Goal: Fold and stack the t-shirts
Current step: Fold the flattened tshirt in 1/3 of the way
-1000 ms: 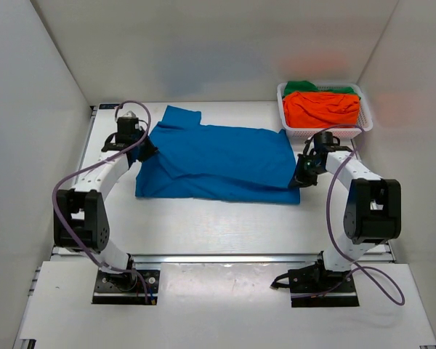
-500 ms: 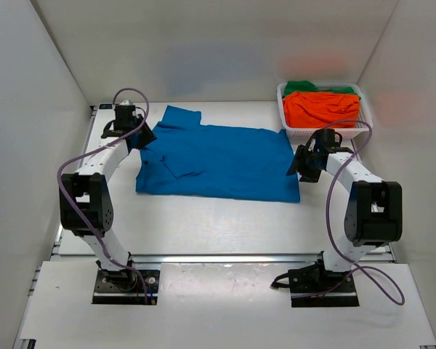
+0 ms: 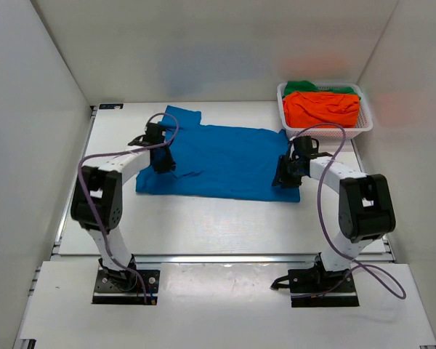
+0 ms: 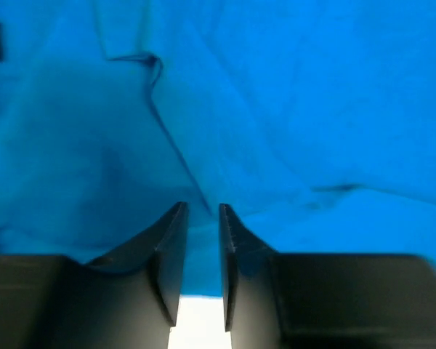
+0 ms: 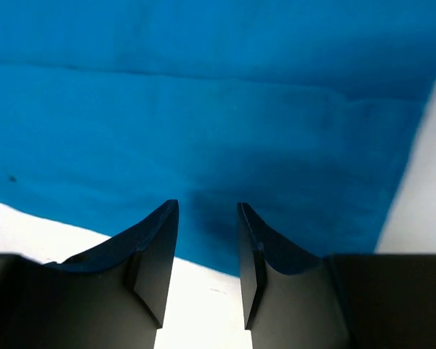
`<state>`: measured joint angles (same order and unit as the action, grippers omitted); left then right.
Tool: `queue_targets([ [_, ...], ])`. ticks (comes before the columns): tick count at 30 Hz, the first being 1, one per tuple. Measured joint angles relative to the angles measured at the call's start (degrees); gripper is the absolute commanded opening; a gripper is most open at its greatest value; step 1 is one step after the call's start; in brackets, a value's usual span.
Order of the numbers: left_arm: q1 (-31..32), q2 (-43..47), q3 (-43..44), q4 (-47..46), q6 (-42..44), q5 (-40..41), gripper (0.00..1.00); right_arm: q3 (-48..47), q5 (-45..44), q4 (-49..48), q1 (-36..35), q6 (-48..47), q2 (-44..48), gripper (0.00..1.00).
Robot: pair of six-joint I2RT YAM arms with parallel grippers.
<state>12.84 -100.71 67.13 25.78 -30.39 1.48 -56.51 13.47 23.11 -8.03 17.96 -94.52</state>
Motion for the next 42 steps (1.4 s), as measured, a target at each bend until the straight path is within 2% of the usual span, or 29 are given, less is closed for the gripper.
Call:
queue_targets([
  [3,1.5,-5.0,2.7,2.1,0.5,1.8,0.23,0.3,0.0,-0.2,-1.0,0.2,-2.6,0.33],
  [5,2.1,-6.4,2.8,3.7,0.9,2.8,0.22,0.7,0.5,-0.9,-1.0,0.8,-2.9,0.33],
  [12,3.2,-5.2,-0.2,5.6,1.2,3.8,0.12,2.4,1.9,-2.8,-0.3,1.6,-2.3,0.32],
  [22,4.0,11.8,-19.5,7.6,-0.9,1.7,0.11,9.0,2.8,-3.3,-1.7,1.7,3.6,0.32],
  [31,4.2,25.6,-30.5,12.4,-1.6,0.2,0.10,21.9,4.1,2.1,-5.6,6.7,18.5,0.31],
  [36,2.8,28.8,-29.1,16.1,-0.8,-0.7,0.17,23.5,4.7,9.2,-5.7,7.8,23.7,0.32],
  [39,0.6,28.9,-24.0,18.0,0.3,-1.2,0.18,22.7,5.2,12.7,-5.4,8.2,26.9,0.35],
  [42,-1.1,28.2,-16.9,18.6,1.4,-1.5,0.26,19.1,5.6,14.1,-5.3,8.9,28.1,0.40],
])
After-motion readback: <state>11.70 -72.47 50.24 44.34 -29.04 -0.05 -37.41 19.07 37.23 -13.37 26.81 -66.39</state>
